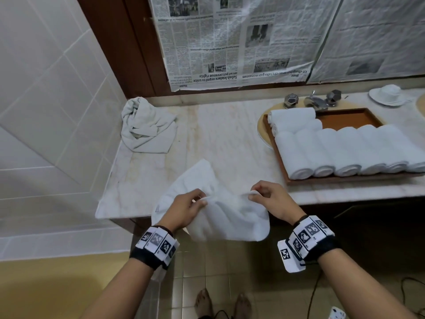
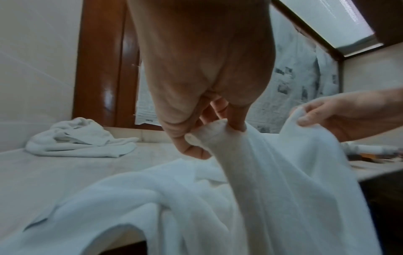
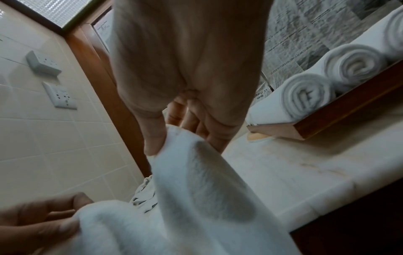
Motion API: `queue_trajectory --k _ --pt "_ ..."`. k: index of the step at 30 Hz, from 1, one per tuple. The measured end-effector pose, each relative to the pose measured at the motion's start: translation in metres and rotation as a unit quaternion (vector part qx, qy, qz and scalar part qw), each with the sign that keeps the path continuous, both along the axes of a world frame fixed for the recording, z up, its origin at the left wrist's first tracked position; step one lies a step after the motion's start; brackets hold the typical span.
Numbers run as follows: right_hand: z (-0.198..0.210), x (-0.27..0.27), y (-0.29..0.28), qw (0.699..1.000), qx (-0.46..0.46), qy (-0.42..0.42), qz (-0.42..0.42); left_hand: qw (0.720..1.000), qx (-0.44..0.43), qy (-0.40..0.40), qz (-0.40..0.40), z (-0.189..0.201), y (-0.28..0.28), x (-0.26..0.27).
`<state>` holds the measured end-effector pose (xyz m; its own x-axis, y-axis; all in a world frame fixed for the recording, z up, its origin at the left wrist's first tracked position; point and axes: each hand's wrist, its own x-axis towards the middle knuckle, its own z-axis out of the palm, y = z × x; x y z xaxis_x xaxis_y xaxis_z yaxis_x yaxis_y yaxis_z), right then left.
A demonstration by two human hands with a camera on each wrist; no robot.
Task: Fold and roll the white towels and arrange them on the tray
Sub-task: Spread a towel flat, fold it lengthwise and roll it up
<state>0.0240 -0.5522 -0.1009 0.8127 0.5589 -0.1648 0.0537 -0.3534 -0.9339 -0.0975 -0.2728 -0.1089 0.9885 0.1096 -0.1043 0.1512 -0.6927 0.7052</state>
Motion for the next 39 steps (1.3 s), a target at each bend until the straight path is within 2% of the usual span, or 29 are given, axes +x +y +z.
queue_trajectory --k 6,9,12,17,22,32,39 --pt "-0.015 0.01 0.012 0.999 -0.009 -0.032 -0.016 0.993 0.084 0.055 0.063 -0.02 0.024 0.023" --pt "-0.027 0.004 0.023 0.999 -0.022 -0.04 -0.014 0.984 0.111 0.11 0.08 -0.035 0.02 0.023" --pt "-0.031 0.0 0.024 0.999 -0.028 -0.034 -0.018 0.981 0.119 0.135 0.065 -0.041 0.013 0.017" --pt "-0.014 0.001 0.01 0.999 -0.024 -0.044 -0.014 0.987 0.065 0.146 -0.007 -0.013 0.014 0.004" --pt "0.005 0.005 -0.005 0.997 0.013 -0.058 -0.043 0.991 0.067 0.112 -0.028 0.022 0.029 -0.001" --pt "0.021 0.005 -0.004 0.993 0.004 -0.104 -0.055 0.997 0.062 0.008 0.047 0.046 0.047 -0.007" --pt "0.029 0.016 -0.017 0.989 0.005 -0.117 -0.09 0.997 0.067 0.031 0.034 0.066 0.065 -0.008"
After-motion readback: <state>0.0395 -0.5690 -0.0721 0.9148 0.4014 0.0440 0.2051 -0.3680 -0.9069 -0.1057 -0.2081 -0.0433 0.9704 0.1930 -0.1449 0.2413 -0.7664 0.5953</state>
